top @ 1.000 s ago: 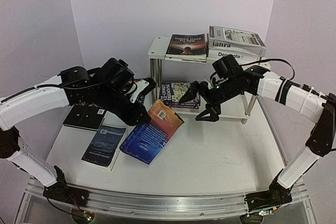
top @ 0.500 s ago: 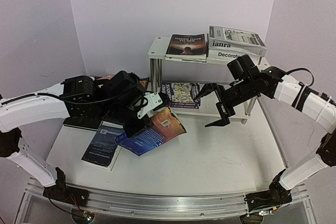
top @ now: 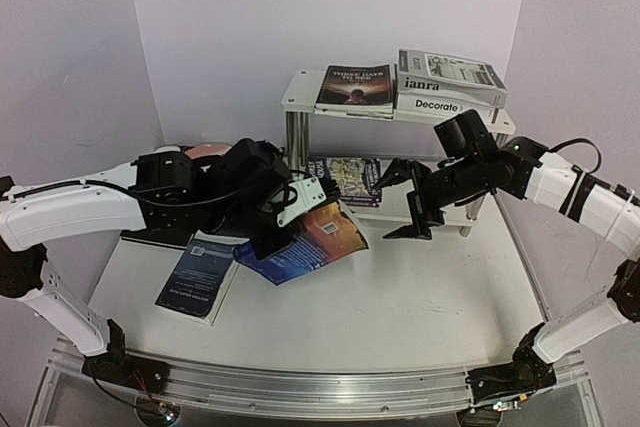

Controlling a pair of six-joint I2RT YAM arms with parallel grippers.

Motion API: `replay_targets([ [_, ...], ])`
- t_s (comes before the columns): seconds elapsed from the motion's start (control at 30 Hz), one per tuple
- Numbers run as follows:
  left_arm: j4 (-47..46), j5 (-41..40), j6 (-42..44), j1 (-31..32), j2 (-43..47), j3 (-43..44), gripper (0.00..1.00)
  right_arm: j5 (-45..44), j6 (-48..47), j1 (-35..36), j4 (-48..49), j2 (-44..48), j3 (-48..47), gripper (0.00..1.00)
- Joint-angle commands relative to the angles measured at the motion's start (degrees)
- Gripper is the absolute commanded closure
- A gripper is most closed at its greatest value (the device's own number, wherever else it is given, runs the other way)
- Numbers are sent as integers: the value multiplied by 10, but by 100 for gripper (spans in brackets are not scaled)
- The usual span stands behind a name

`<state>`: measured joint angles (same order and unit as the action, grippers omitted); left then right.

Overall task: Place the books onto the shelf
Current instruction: Pass from the left arm to the right

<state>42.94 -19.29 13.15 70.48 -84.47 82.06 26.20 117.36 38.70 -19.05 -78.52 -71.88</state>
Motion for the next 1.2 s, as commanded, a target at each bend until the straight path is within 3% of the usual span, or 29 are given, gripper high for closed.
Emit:
replay_targets([
  [0.0, -111, -31, 23, 2, 11, 39, 100, -30, 71, 24, 65, -4, 8, 6],
  [0.4, -130, -32, 33, 3, 6, 60, 100, -37, 105, 59, 96, -26, 25, 5],
  [0.57, -142, -15, 23, 2, 12, 59, 100, -53, 126, 60, 131, -26, 42, 12],
  [0.77, -164, -2, 7, 3, 20, 51, 100, -61, 134, 61, 138, -21, 44, 39],
  [1.03, -179, -1, 8, 2, 25, 51, 100, -64, 142, 62, 138, -9, 55, 63],
  [1.13, -181, 0, 7, 3, 27, 50, 100, -67, 143, 61, 139, -5, 59, 93],
  [1.17, -181, -1, 5, 2, 27, 49, 96, -69, 141, 61, 139, -2, 58, 100],
])
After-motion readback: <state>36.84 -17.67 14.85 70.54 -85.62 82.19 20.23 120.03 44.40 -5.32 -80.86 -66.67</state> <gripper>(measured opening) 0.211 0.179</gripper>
